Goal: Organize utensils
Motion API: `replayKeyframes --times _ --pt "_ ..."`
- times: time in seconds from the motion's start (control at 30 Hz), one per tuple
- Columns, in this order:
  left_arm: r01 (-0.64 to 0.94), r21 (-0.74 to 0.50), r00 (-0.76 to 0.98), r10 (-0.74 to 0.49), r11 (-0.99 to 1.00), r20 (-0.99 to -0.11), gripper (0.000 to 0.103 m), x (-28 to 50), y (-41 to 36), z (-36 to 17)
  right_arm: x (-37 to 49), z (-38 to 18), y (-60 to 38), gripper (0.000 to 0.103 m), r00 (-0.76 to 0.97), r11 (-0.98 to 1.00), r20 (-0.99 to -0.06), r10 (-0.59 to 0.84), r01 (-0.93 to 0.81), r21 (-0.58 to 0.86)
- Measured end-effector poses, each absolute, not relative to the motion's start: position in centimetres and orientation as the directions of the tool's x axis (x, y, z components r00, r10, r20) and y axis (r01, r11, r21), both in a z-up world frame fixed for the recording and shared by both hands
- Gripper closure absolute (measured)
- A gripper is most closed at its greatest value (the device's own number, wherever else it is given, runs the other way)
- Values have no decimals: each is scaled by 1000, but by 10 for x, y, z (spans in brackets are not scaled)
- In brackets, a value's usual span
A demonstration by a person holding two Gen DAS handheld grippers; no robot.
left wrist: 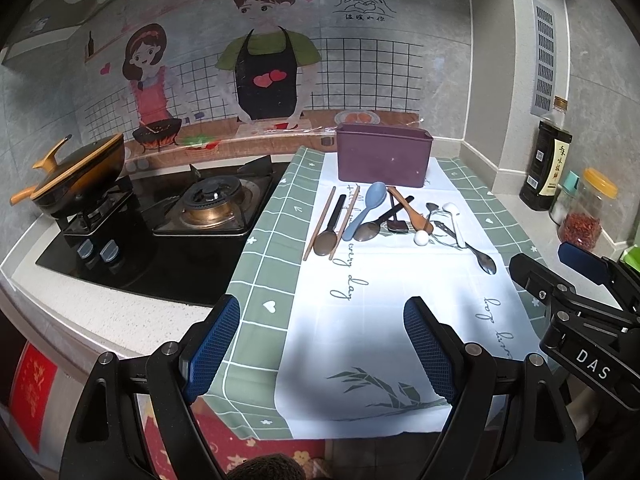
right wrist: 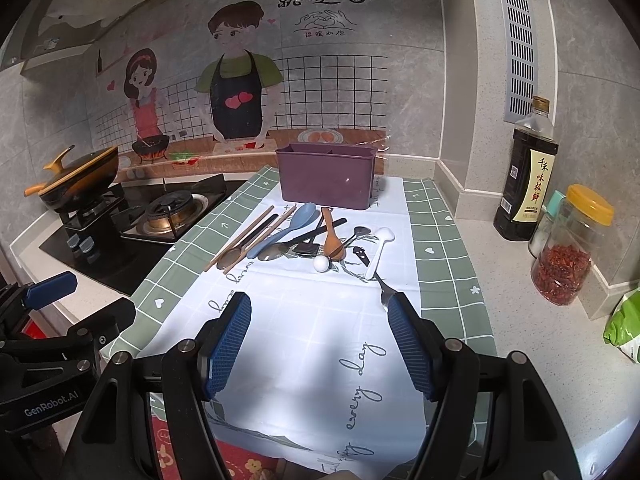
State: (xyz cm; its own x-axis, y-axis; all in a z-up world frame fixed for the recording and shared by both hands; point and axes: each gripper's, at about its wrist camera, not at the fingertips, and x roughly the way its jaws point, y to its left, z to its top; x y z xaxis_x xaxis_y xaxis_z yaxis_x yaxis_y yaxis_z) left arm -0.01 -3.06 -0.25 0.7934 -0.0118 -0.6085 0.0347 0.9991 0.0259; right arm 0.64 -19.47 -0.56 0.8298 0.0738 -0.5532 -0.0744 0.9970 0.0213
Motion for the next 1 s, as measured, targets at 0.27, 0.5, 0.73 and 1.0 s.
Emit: replayKeyframes --times 0.27,0.5,0.73,1.0 --pt "35 22 791 -14 999 -611 19 2 -33 -3 13 -5 -201 35 830 997 -554 68 -70 19" --pt "41 16 785 -23 999 -619 19 14 -24 -6 22 -8 -200 35 827 998 -559 54 -56 14" --pt "87 7 776 -63 996 -627 19 48 -4 -8 45 -10 -205 36 813 1000 -582 24 -26 5" --pt "175 -33 756 -155 984 -636 19 101 37 -7 103 -16 -231 44 731 1000 -682 6 16 26"
